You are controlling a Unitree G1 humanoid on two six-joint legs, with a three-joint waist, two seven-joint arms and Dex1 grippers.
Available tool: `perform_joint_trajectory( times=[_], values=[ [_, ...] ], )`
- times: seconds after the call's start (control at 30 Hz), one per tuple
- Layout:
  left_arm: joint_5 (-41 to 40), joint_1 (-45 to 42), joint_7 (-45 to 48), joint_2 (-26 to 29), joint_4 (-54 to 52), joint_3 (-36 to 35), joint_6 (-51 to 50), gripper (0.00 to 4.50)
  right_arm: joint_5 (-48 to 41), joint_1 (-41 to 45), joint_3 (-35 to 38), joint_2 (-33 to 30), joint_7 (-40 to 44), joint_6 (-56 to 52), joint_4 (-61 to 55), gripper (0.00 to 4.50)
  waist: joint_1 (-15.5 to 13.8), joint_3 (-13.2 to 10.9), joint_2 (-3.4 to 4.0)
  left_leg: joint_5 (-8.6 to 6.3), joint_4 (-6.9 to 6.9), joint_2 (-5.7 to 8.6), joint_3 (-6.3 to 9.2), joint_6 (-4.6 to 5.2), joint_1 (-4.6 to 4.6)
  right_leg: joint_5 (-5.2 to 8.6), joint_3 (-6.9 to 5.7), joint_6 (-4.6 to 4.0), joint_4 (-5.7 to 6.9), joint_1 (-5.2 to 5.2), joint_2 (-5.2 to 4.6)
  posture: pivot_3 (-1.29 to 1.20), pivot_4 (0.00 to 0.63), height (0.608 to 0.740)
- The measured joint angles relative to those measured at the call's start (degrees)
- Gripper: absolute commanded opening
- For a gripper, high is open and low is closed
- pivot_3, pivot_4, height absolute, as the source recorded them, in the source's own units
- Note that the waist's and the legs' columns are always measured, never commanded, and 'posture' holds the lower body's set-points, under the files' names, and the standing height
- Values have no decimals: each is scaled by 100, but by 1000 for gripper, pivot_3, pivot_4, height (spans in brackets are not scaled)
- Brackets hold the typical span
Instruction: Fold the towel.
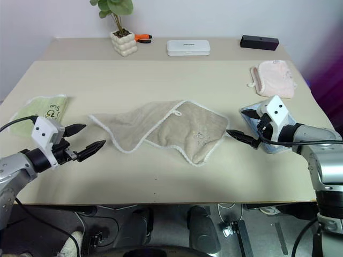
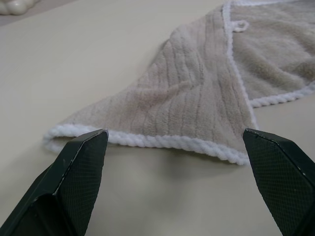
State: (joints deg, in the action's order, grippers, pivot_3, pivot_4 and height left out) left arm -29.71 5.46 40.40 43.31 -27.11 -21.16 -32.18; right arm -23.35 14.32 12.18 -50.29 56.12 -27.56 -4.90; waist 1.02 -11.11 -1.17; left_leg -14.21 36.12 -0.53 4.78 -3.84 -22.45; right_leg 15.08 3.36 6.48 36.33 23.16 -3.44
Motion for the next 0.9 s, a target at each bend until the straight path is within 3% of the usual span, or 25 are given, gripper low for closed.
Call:
perform_joint_trajectory(
  times=[0.3, 0.5, 0.67, 0.9],
  values=[
    [42, -220, -84, -59, -3, 253, -4, 4473, -47, 172, -79, 147, -137, -194, -157, 4500, -3, 0, 0, 0, 0, 0, 0, 0, -1, -5, 0, 8, 0, 1, 0, 0, 150, 737],
    [351, -319, 457, 402, -725, 1578, 37, 4473, -59, -21, -341, 541, -309, -232, -529, 4500, -9, -1, 3, 0, 0, 1, -3, 0, -1, -4, 3, 7, -1, 0, -1, 0, 150, 737],
    [1149, -804, 403, 248, -617, 2582, 372, 4473, -59, -83, -467, 792, -553, -324, -746, 4500, -4, 0, 7, 0, 1, -1, -1, 0, 2, -4, 3, 7, 3, 0, 5, 0, 150, 737],
    [1785, -1322, 129, 48, -29, 3040, 389, 4473, -143, -429, -434, 868, -736, -411, -1113, 4500, -11, 0, 7, 0, -1, -1, 1, 1, 0, -6, 3, 9, 3, 1, 5, 0, 150, 737]
  ],
)
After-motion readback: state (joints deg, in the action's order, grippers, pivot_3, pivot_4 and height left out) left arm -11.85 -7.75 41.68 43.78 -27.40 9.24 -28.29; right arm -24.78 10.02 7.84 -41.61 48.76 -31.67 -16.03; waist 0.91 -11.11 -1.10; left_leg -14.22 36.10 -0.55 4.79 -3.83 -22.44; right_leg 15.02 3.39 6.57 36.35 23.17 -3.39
